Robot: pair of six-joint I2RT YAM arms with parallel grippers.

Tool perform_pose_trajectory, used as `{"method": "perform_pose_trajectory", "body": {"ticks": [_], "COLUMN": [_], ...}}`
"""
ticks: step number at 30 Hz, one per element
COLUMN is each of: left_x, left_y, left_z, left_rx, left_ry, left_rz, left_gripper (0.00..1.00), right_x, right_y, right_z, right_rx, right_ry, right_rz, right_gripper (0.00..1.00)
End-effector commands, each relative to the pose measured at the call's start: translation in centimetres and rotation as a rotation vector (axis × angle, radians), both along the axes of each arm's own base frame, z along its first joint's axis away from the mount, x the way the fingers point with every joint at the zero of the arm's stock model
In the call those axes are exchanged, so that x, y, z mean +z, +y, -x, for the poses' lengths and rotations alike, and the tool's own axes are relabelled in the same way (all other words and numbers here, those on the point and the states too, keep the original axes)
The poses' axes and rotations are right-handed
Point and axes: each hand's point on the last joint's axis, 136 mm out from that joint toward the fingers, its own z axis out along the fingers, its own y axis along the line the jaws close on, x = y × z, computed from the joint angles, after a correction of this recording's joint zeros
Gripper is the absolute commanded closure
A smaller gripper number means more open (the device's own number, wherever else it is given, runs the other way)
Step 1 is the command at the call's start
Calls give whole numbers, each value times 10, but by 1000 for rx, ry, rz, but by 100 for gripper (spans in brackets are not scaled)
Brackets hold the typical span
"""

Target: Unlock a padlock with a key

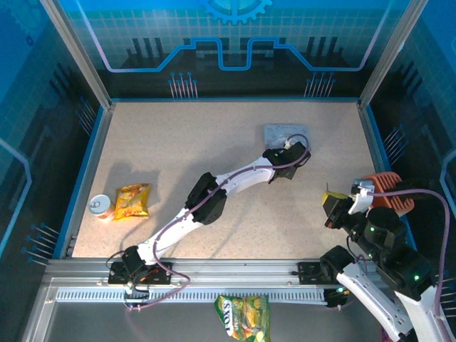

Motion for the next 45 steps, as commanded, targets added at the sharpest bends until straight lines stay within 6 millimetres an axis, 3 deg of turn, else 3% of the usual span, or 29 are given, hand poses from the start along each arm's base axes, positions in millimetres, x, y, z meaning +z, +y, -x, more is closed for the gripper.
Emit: {"method": "perform_pose_trajectory", "body": {"ticks": [1, 6, 14, 22, 27, 35, 45], "left_x": [3, -3, -3, 6, 12, 19, 14], "left_y": [-5, -2, 9, 34, 73, 155, 260], "left_z": [-13, -18, -22, -31, -45, -55, -25], "left_rx": [36, 67, 120, 190, 261, 397, 540], "left_ry": [-38, -32, -11, -12, -13, 9, 63], "left_rz": [48, 62, 84, 100, 83, 107, 78], "left_gripper": [39, 42, 58, 66, 71, 74, 75], "right_x": [0, -4, -7, -10, -14, -27, -39], "right_y": [4, 5, 5, 6, 9, 17, 36], "right_z": [0, -1, -2, -2, -4, -10, -22], "right_rx": [13, 9, 4, 4, 11, 26, 80], "right_ry": [-6, 5, 14, 29, 48, 92, 143], "right_rz": [-36, -40, -45, -48, -46, -46, -45], "right_gripper": [100, 100, 100, 100, 100, 100, 100]}}
